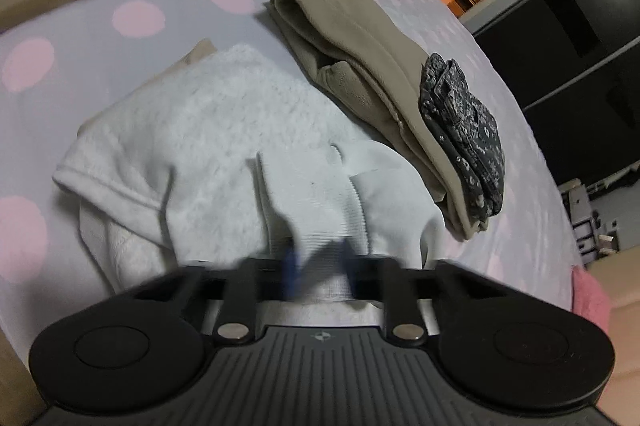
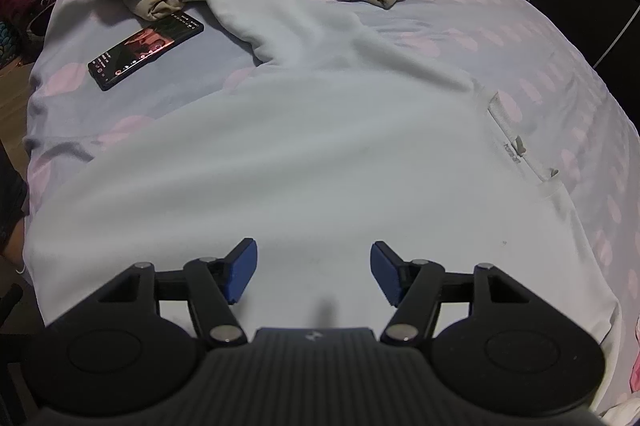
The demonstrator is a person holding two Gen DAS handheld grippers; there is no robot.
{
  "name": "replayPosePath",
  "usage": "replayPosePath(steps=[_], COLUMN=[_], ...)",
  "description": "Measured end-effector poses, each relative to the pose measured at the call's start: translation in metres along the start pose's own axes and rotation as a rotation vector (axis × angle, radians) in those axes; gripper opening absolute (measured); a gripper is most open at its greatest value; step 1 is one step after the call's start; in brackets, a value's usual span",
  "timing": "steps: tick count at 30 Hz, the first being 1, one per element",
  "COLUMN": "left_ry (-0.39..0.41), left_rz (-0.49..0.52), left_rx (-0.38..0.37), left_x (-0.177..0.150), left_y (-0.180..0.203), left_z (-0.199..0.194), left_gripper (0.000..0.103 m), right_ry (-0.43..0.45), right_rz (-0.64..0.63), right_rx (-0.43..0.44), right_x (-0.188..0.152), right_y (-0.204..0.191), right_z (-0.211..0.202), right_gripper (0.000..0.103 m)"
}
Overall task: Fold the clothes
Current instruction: 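Grasp the other sweatshirt cuff with the left tool and lift it, then fold the held sleeve across the body with the left tool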
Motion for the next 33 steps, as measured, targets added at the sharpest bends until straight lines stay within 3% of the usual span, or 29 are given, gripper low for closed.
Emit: replayPosePath(steps=[2,6,11,15,21,25,28,33], left_ry=[0.011,0.122,0.208,0.162,0.069,-0.068,-0.181,-0.369], left_rz=[-0.021,-0.011,0.16,0.276,0.547,0.664,0.765,0.927], left_rx=[-0.028,-0.111,-0.185,-0.281,-0.403,-0.458,-0.461,-0.459], left_x=[0.001,0.009,-0.005,-0.046,-0.154,-0.246,-0.332,-0.471], left_y=[0.001,0.025,0.084,0.149,0.265,0.328,0.342,0.362], left_z=[-0.002,-0.033,-0.061,-0.061,-0.053,-0.024,-0.002,0.033], left_gripper=[0.0,0.0,0.0,0.0,0.0,0.0,0.0,0.0], right_ry=[0.003,0.013,0.026,0.03,0.017,0.001,-0.019,-0.095], right_rz=[-0.004,-0.009,-0.013,-0.022,-0.021,-0.004,0.011,0.134], right_rx=[0.0,-0.001,0.002,-0.009,-0.056,-0.11,-0.148,-0.205], right_x=[0.0,0.002,0.005,0.006,0.0,-0.012,-0.032,-0.098], right_y=[-0.001,-0.002,-0.003,-0.002,0.009,0.03,0.052,0.099], right_z=[-0.001,-0.003,-0.006,-0.008,-0.018,-0.036,-0.058,-0.084], right_gripper=[0.066,0.067,0.067,0.067,0.067,0.067,0.067,0.067])
Point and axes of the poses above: each gripper's, at about its wrist camera, not at the fingertips, and z roughly the way its jaws point, y to its right, x to its top, the point moved 9 cm from there along z, roughly the way its jaws point, and after that the axes turned 12 degrees about -z, right-handed, at the moved point
